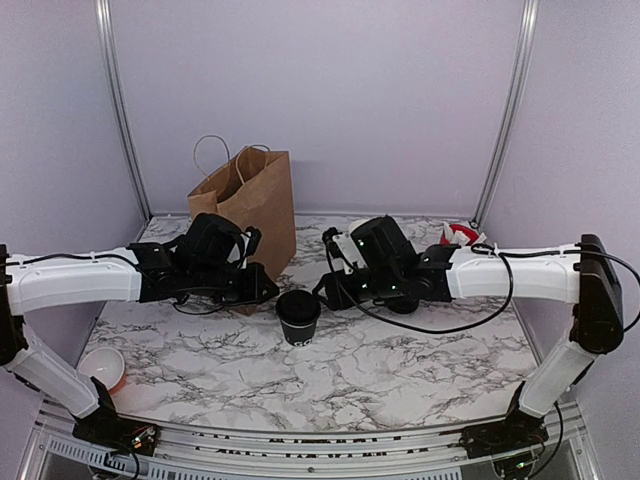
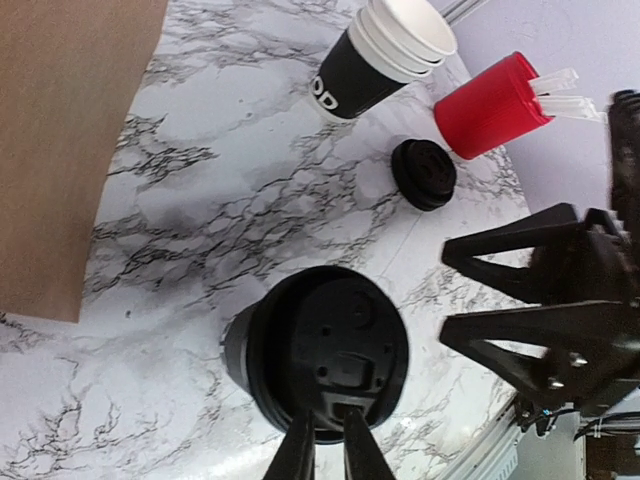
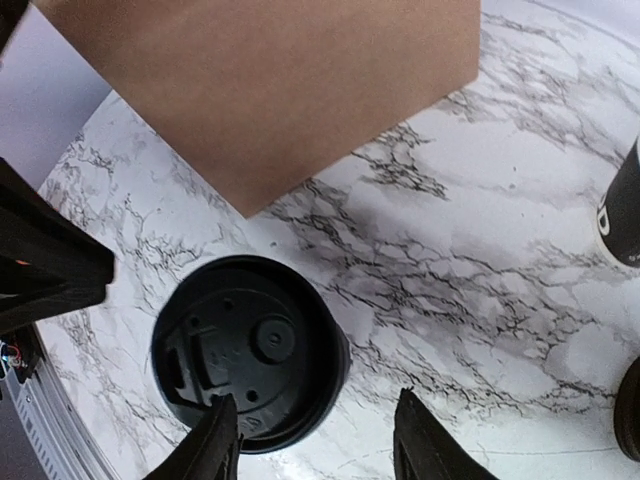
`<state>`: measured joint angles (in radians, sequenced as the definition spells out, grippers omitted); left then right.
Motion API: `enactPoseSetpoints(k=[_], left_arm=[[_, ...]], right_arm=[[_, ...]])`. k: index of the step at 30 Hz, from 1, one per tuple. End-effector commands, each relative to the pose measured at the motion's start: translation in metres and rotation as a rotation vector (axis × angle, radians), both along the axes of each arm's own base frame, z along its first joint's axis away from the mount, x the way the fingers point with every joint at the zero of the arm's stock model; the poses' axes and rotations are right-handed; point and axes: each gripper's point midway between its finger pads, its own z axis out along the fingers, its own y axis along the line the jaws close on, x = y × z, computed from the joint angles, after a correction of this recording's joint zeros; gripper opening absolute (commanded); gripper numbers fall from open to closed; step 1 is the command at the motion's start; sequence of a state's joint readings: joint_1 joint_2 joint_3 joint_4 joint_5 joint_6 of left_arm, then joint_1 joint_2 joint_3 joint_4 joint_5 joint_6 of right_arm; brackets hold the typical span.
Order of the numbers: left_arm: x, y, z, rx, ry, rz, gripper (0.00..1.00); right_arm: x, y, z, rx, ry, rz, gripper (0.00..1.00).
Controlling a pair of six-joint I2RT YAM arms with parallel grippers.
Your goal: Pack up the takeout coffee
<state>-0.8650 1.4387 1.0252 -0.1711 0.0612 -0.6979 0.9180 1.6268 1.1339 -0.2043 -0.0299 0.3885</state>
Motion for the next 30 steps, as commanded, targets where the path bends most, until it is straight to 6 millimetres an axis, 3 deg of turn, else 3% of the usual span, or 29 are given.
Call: enactPoseSetpoints(k=[1, 6, 9, 13, 17, 23, 25, 27, 30], left_arm=[[0.001, 0.026, -0.018, 0.058, 0.030, 0.067, 0.12], [0.003, 0.022, -0.008, 0.044, 0.014, 0.057, 0.12], [0.005, 0.019, 0.012, 0.018, -0.016, 0.051, 0.11], [0.008, 0.018, 0.027, 0.010, -0.045, 0.053, 0.11], [0.007, 0.011, -0.002, 0.033, 0.012, 0.034, 0.11], [-0.006, 0.004, -0.097, 0.089, 0.168, 0.008, 0.10], [-0.014, 0.005, -0.118, 0.117, 0.202, 0.003, 0.09], [-0.016, 0.008, -0.118, 0.123, 0.199, 0.006, 0.09], [-0.009, 0.014, -0.089, 0.121, 0.132, 0.028, 0.10]], right_arm=[[-0.004, 0.024, 0.018, 0.003, -0.051, 0.040, 0.51], [0.007, 0.028, -0.007, -0.081, -0.051, 0.017, 0.52], [0.008, 0.027, -0.028, -0.133, -0.028, 0.016, 0.52], [0.006, 0.028, -0.033, -0.143, -0.021, 0.025, 0.52], [0.006, 0.027, -0.031, -0.146, -0.027, 0.023, 0.53], [0.005, 0.025, -0.035, -0.155, -0.023, 0.026, 0.53], [0.004, 0.027, -0.038, -0.156, -0.015, 0.031, 0.53], [0.004, 0.028, -0.039, -0.155, -0.011, 0.034, 0.53], [0.004, 0.028, -0.037, -0.152, -0.014, 0.033, 0.53]])
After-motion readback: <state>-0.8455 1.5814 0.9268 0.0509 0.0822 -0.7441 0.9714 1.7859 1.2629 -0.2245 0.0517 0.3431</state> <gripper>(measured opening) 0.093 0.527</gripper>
